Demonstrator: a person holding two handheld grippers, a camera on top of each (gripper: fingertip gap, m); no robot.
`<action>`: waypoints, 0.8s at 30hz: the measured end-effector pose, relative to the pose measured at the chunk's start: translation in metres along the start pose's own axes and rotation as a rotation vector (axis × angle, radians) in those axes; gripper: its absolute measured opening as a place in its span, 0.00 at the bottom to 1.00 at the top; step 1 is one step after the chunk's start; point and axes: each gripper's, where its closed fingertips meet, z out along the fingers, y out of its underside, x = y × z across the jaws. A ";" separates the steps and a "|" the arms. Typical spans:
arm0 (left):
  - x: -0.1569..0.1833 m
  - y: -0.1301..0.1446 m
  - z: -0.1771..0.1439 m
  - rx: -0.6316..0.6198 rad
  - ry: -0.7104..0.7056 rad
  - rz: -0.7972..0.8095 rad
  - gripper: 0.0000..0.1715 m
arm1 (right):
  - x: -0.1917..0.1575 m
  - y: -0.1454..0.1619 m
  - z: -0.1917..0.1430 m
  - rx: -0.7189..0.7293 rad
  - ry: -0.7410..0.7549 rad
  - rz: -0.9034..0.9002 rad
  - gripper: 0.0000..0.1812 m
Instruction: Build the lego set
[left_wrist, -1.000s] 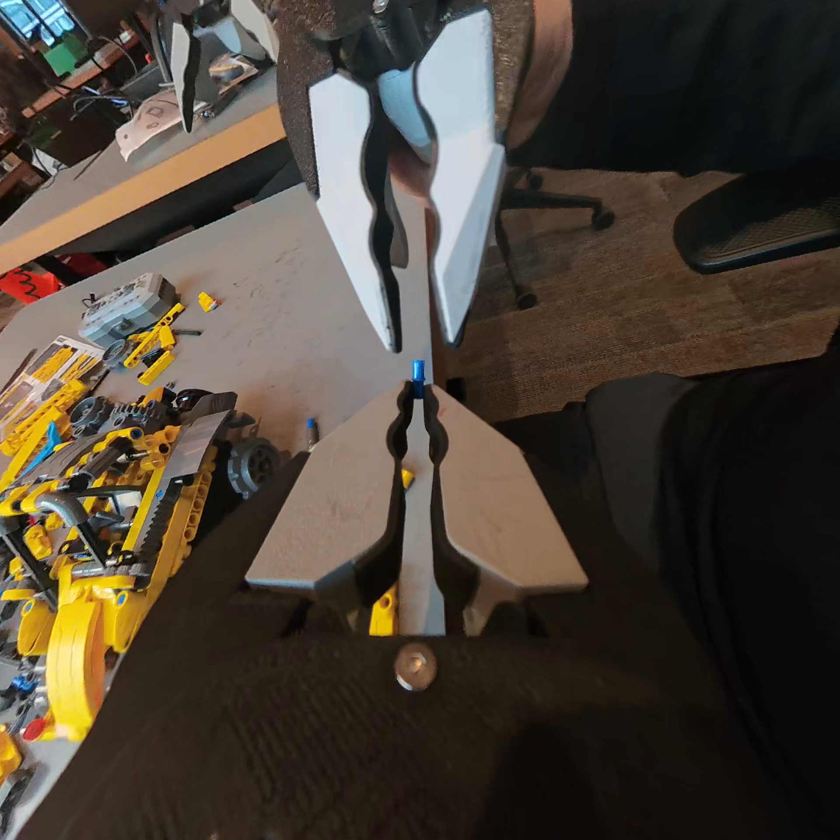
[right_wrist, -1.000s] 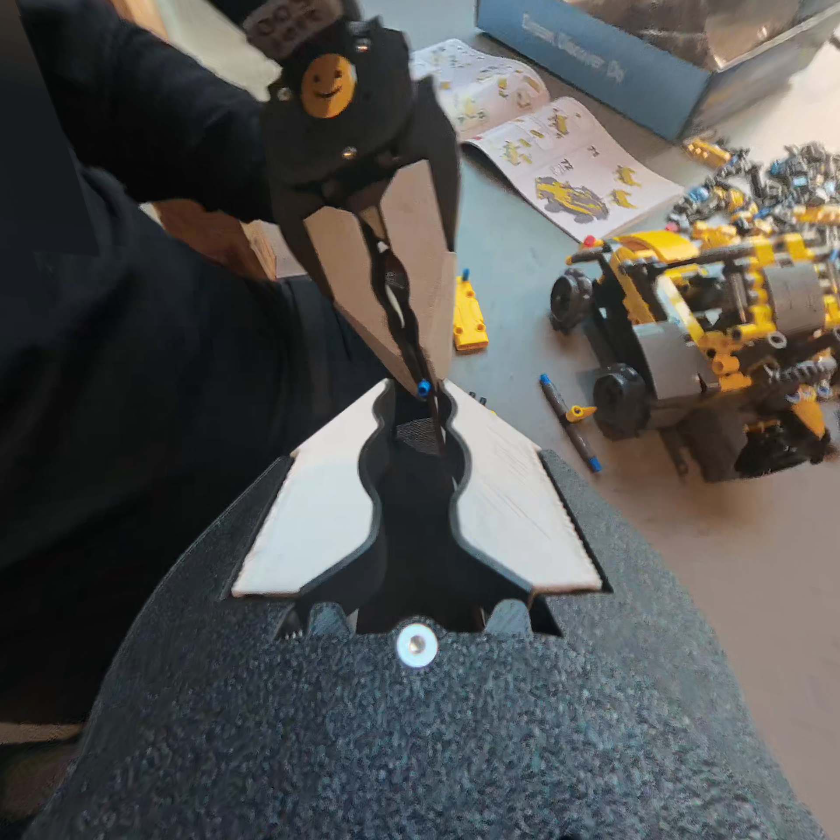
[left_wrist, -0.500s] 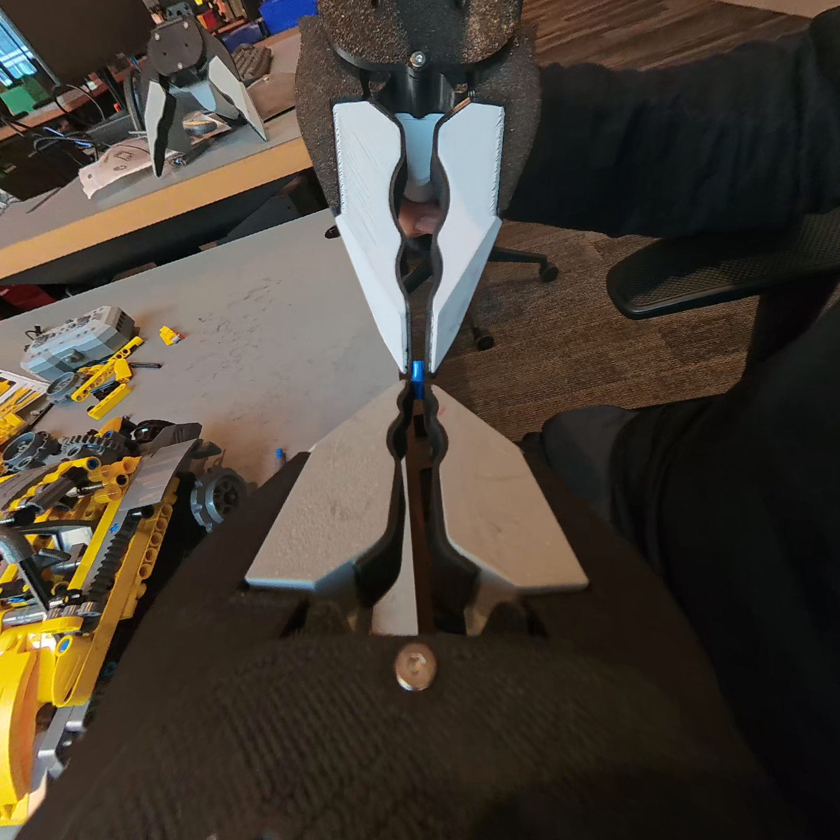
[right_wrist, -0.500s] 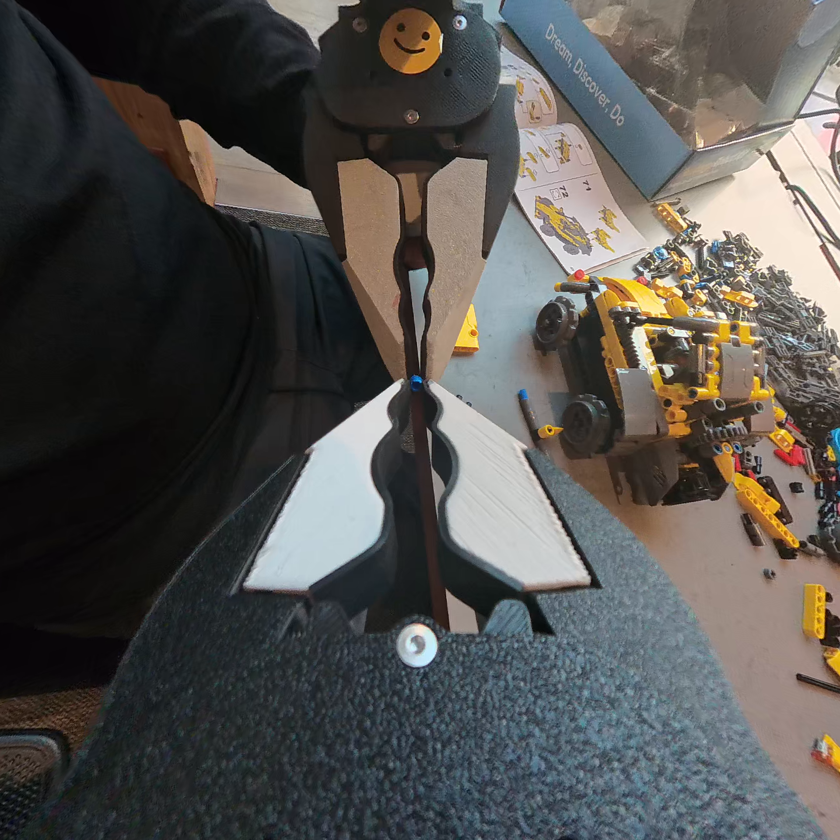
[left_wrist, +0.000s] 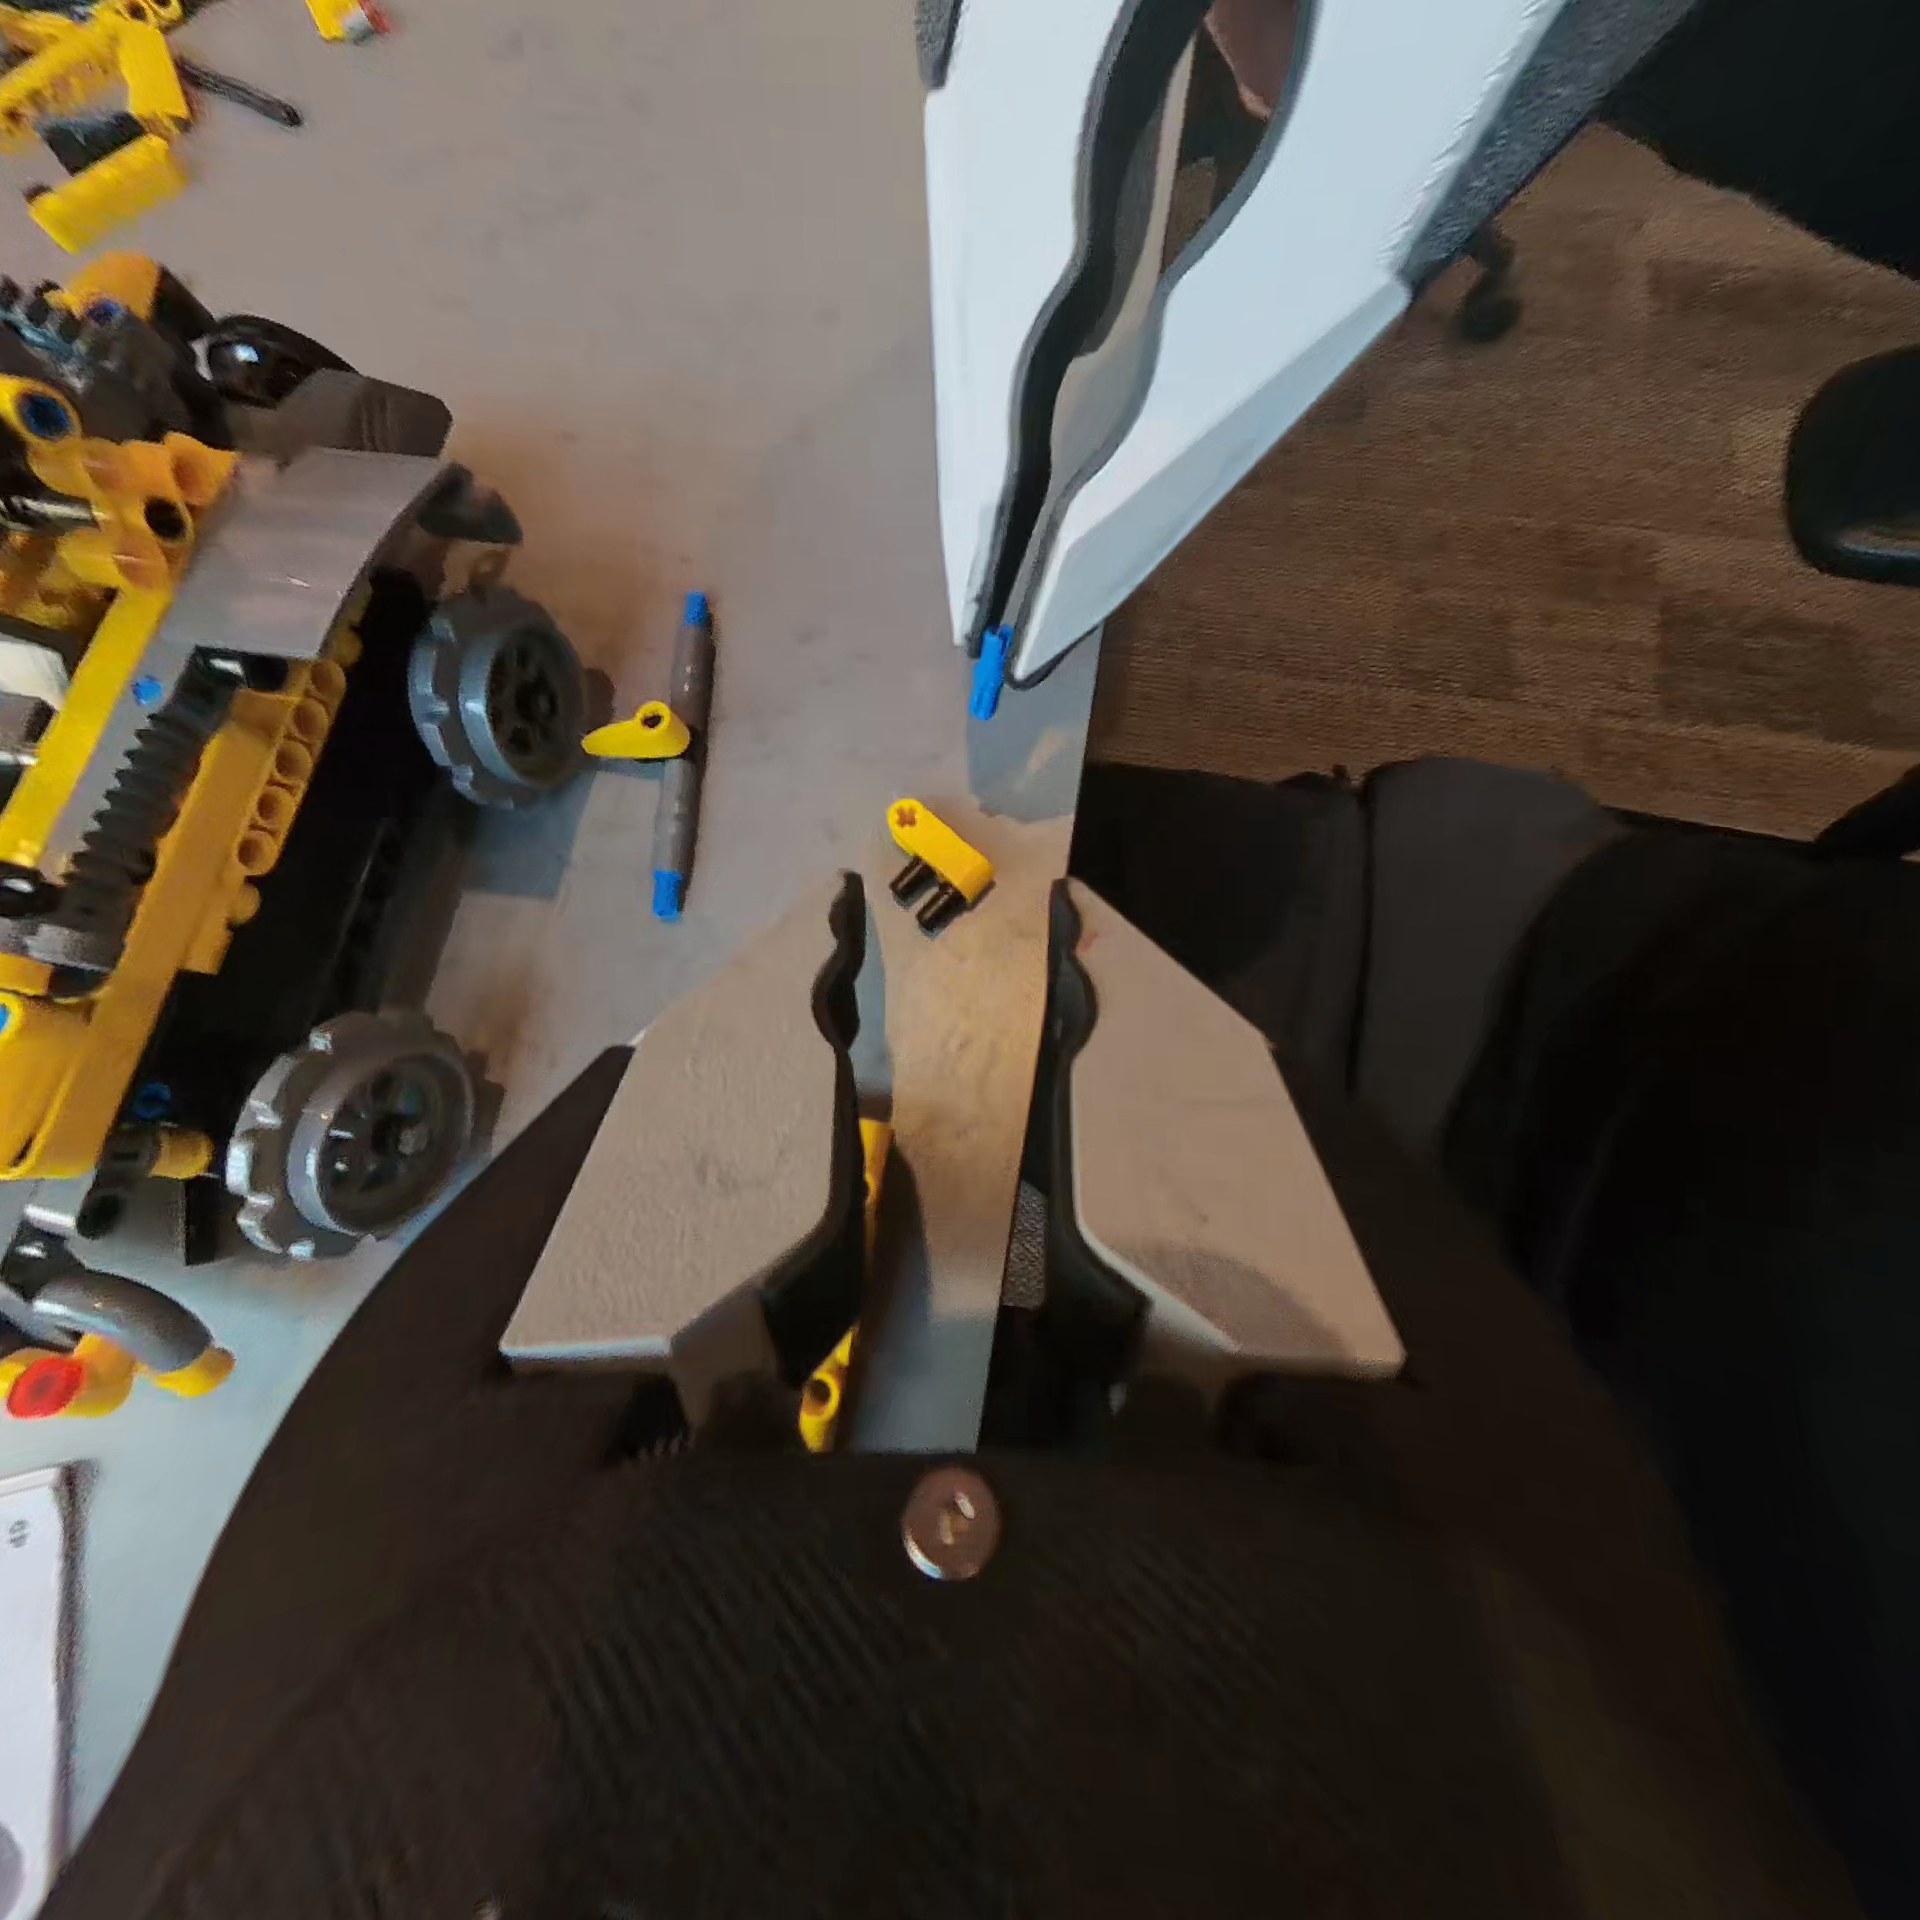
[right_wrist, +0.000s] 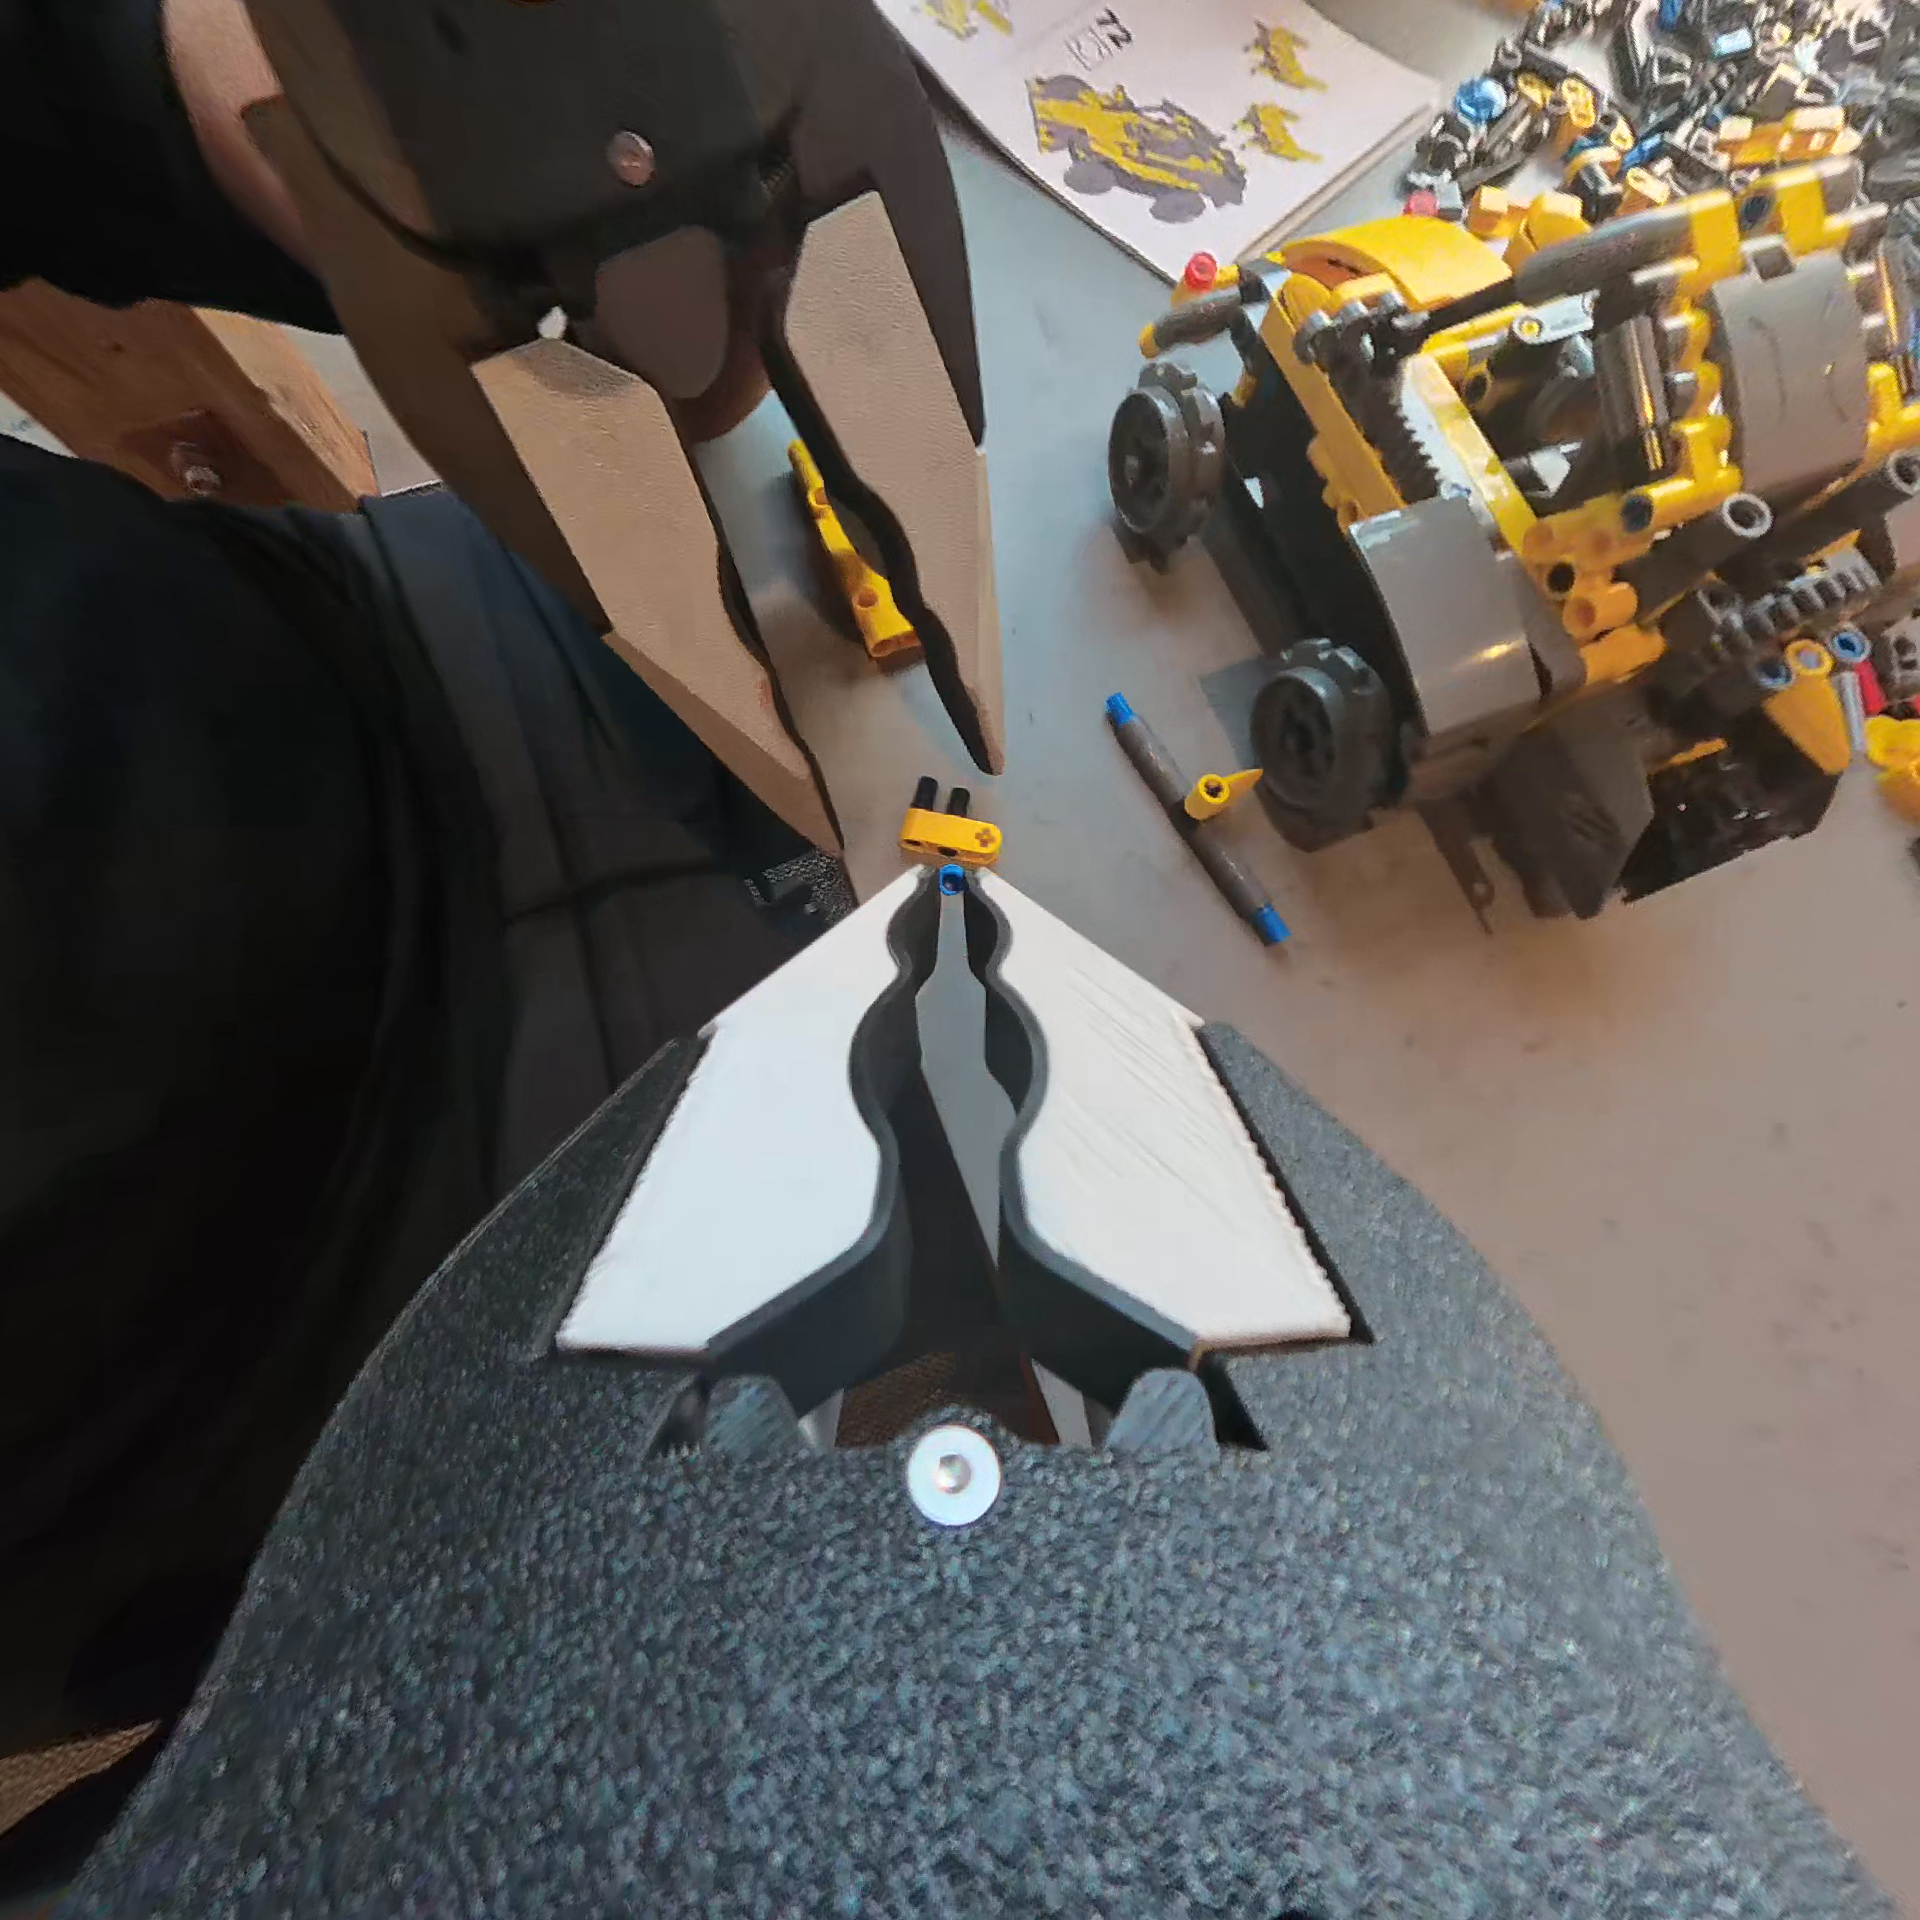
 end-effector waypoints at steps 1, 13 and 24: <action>-0.001 -0.001 0.001 -0.002 -0.018 0.016 0.17 | 0.002 0.001 0.001 -0.003 0.007 0.012 0.02; -0.004 -0.004 0.010 -0.036 0.026 0.070 0.08 | 0.009 0.005 0.015 -0.003 -0.028 0.181 0.02; 0.010 -0.004 0.009 -0.028 0.180 0.257 0.07 | -0.003 0.006 0.009 -0.064 -0.045 0.028 0.02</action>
